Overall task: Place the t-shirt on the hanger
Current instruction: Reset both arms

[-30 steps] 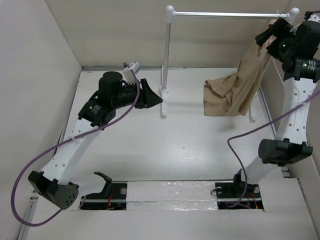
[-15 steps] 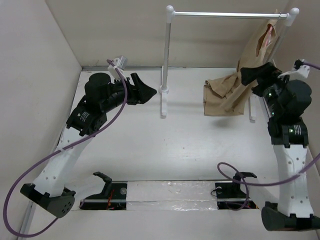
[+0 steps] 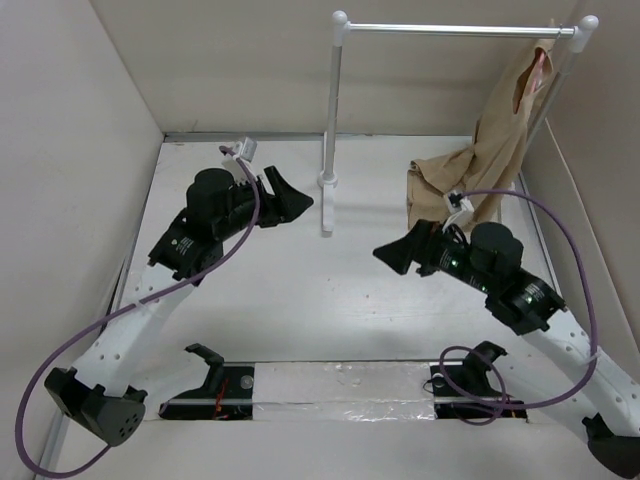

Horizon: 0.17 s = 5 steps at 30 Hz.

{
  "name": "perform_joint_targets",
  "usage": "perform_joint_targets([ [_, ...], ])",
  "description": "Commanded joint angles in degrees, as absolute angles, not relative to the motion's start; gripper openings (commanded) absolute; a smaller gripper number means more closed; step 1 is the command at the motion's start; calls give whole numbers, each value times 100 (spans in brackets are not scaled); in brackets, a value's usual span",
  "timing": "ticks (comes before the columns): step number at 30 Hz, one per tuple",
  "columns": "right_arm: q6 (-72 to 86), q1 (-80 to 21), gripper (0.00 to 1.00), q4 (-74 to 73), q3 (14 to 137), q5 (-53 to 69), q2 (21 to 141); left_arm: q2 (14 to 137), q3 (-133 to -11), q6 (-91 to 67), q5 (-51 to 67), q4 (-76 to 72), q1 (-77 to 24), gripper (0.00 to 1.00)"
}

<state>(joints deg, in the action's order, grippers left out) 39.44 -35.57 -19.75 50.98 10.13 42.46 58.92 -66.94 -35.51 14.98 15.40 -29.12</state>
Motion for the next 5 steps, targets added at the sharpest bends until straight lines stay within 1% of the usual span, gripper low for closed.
perform_joint_targets([
  [1,4184,-3981,100,-2179,5063,151,3745,5669,-6452,-3639,1433,1160,-2900,57],
  [5,4105,-4201,100,-2600,5123,-139,3770,5634,-6109,-3875,1573,941,-2900,57],
])
